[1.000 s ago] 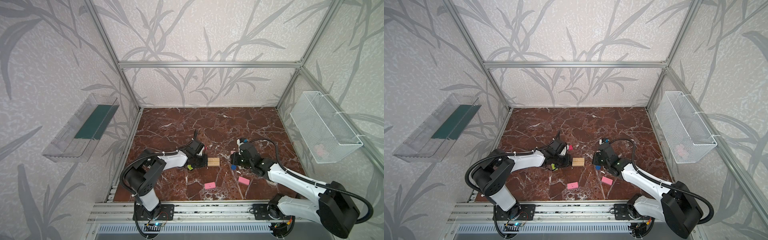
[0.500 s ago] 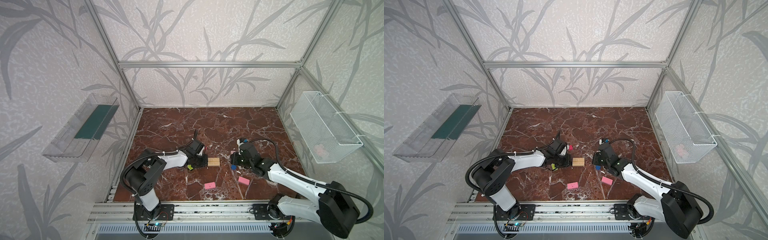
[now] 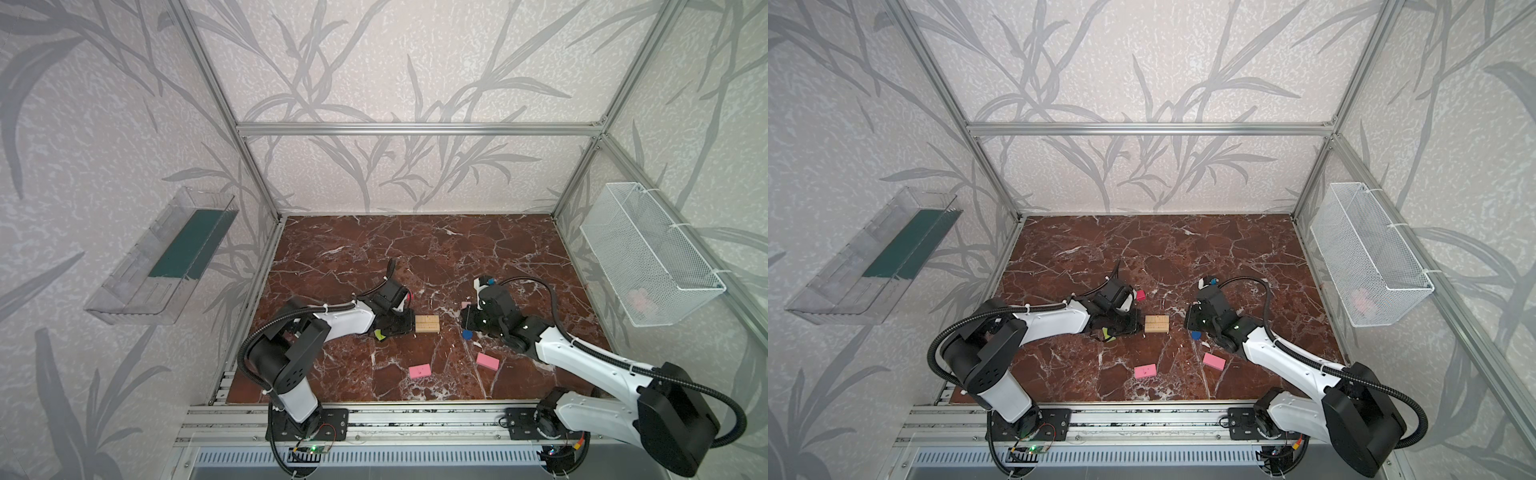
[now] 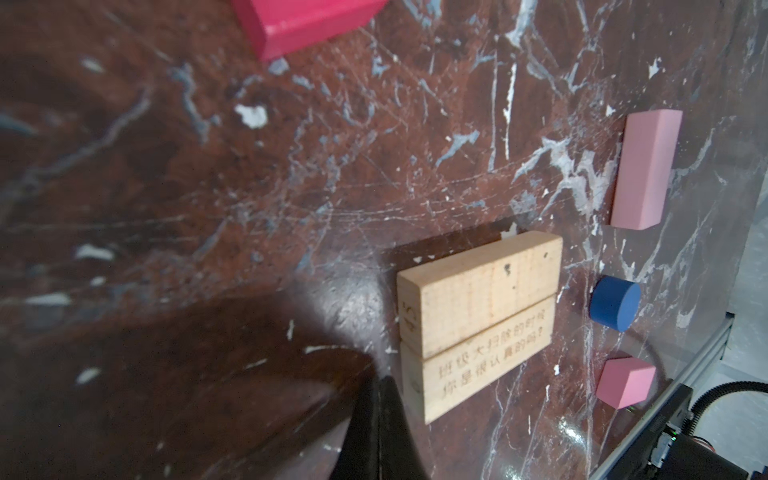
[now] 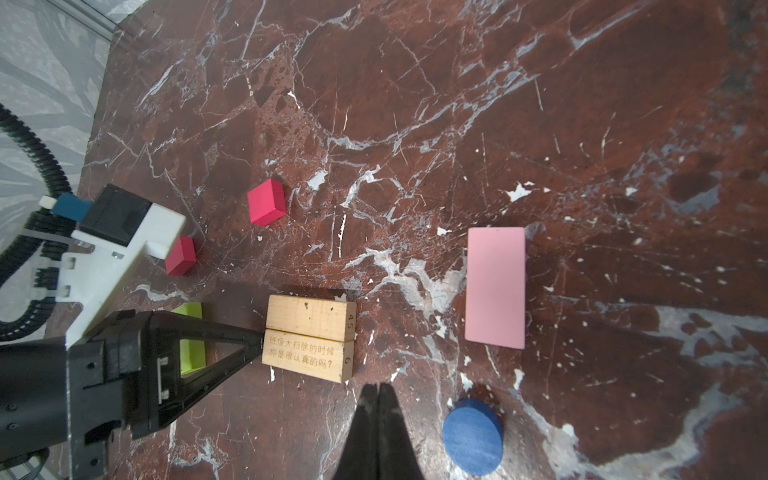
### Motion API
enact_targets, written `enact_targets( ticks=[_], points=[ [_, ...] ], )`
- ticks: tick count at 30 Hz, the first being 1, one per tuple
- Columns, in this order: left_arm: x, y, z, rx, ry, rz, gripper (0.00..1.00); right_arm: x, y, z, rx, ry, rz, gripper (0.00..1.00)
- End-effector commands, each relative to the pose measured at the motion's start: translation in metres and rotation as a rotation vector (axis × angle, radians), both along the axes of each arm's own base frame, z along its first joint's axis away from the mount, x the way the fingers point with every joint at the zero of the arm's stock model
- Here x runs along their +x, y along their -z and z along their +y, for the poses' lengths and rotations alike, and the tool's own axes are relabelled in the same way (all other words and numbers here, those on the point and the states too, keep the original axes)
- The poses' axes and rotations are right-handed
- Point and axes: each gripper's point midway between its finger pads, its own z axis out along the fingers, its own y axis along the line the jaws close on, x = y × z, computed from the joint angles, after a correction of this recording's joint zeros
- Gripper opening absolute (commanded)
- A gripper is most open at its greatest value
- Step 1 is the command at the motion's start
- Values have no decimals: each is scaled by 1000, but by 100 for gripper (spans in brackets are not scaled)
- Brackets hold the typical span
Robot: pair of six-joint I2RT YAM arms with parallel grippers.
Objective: Build the wood block tower
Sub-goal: 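Move the left gripper over the pink rectangular block nearest the robot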
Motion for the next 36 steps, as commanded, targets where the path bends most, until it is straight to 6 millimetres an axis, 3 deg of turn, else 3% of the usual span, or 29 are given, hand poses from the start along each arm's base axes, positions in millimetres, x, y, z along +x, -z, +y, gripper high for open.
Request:
enact_targets(
  ticks=[1, 8, 14, 20, 25, 29, 33, 36],
  points=[
    [3, -15, 9, 51, -4, -38, 0, -1, -5, -4, -4, 5, -10, 0],
    [6, -47, 14, 45, 3, -110, 0, -4, -10, -2, -5, -21, -11, 0],
    [2, -77, 29, 92, 32, -188, 0, -6, -16, 0, -22, -60, -6, 0],
    [-19, -111, 48, 132, 137, -282, 1, -12, -20, -6, -59, -82, -4, 2],
    [-51, -141, 62, 129, 239, -375, 15, -19, -23, -8, -75, -104, 7, 9],
    [-74, -153, 67, 101, 286, -421, 27, -21, -26, -7, -62, -120, 13, 14],
    [-94, -159, 60, 61, 350, -473, 39, -23, -33, -8, -60, -131, 7, 18],
    [-105, -160, 50, 47, 420, -494, 43, -24, -42, -12, -62, -127, -11, 21]
  ],
)
